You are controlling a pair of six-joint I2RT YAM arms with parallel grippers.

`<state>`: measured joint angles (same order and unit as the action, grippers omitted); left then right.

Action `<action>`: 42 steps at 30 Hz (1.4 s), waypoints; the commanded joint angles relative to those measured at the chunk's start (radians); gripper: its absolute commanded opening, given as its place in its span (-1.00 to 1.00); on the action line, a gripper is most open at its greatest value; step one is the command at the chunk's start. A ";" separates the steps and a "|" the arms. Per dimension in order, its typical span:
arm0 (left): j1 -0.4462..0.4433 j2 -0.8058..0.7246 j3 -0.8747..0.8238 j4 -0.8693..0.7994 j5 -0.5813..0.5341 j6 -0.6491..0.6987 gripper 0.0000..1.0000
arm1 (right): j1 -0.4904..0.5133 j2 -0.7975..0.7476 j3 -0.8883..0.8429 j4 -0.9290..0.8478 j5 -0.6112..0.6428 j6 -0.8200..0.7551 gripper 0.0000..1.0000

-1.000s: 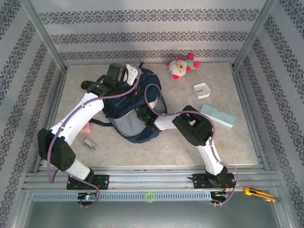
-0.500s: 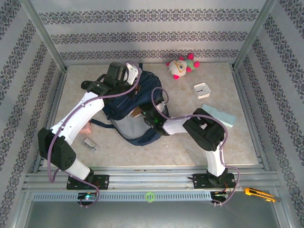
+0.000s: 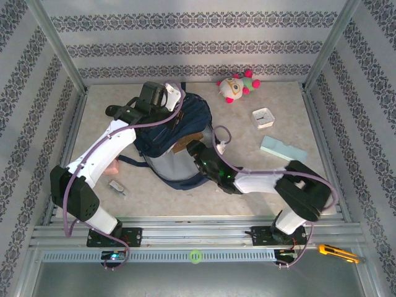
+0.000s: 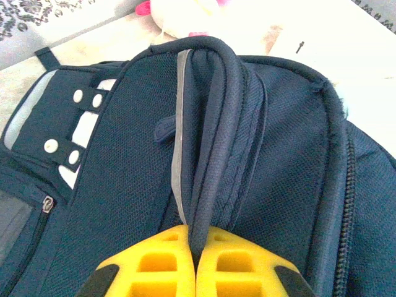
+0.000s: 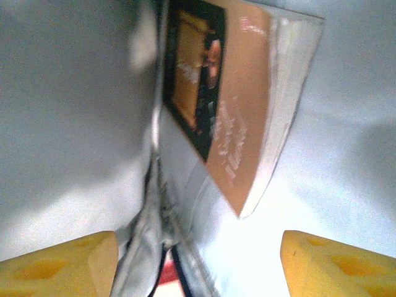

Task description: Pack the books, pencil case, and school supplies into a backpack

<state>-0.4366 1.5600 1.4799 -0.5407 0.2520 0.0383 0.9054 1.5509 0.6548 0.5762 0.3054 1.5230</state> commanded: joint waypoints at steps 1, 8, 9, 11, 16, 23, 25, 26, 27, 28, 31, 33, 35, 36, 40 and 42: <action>0.012 -0.011 -0.030 0.091 0.041 0.052 -1.00 | 0.010 -0.142 -0.070 -0.083 0.013 -0.104 0.39; 0.006 0.000 -0.113 0.093 0.142 0.052 -0.68 | -0.016 -0.486 -0.137 -0.298 0.022 -0.412 0.40; 0.005 0.001 -0.118 0.080 0.160 0.050 -0.44 | -0.021 -0.532 -0.121 -0.357 0.022 -0.479 0.40; 0.004 -0.002 -0.119 0.052 0.189 0.036 0.36 | -0.029 -0.595 -0.083 -0.459 0.017 -0.608 0.42; 0.028 -0.044 -0.141 0.018 0.156 -0.051 0.66 | -0.073 -0.630 0.016 -0.591 -0.081 -0.963 0.44; 0.174 -0.157 -0.233 0.018 0.119 -0.210 0.70 | -0.041 -0.448 0.172 -0.750 -0.314 -1.584 0.44; 0.223 -0.183 -0.266 0.013 0.117 -0.240 0.70 | -0.021 -0.371 0.223 -0.824 -0.346 -1.741 0.43; 0.250 -0.194 -0.284 0.012 0.123 -0.257 0.70 | -0.011 -0.331 0.243 -0.853 -0.365 -1.825 0.43; 0.270 -0.205 -0.299 0.013 0.128 -0.271 0.70 | -0.003 -0.296 0.258 -0.878 -0.378 -1.892 0.44; 0.295 -0.217 -0.317 0.016 0.134 -0.285 0.71 | 0.008 -0.258 0.272 -0.889 -0.377 -1.956 0.44; 0.335 -0.244 -0.369 0.022 0.131 -0.315 0.71 | 0.020 -0.145 0.309 -0.882 -0.384 -2.059 0.45; 0.347 -0.250 -0.381 0.015 0.127 -0.317 0.71 | 0.021 -0.074 0.332 -0.866 -0.411 -2.087 0.46; 0.355 -0.249 -0.391 0.013 0.138 -0.320 0.71 | 0.026 -0.002 0.358 -0.850 -0.436 -2.112 0.45; 0.357 -0.246 -0.394 0.013 0.142 -0.320 0.71 | 0.029 0.026 0.368 -0.847 -0.446 -2.122 0.45; 0.361 -0.238 -0.400 0.019 0.151 -0.315 0.70 | 0.039 0.134 0.402 -0.851 -0.516 -2.149 0.47; 0.361 -0.235 -0.403 0.022 0.159 -0.304 0.70 | 0.045 0.172 0.415 -0.846 -0.548 -2.139 0.46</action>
<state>-0.0891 1.3289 1.0901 -0.5156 0.3920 -0.2558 0.9333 1.6882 1.0336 -0.2626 -0.1547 -0.5709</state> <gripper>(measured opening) 0.850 0.732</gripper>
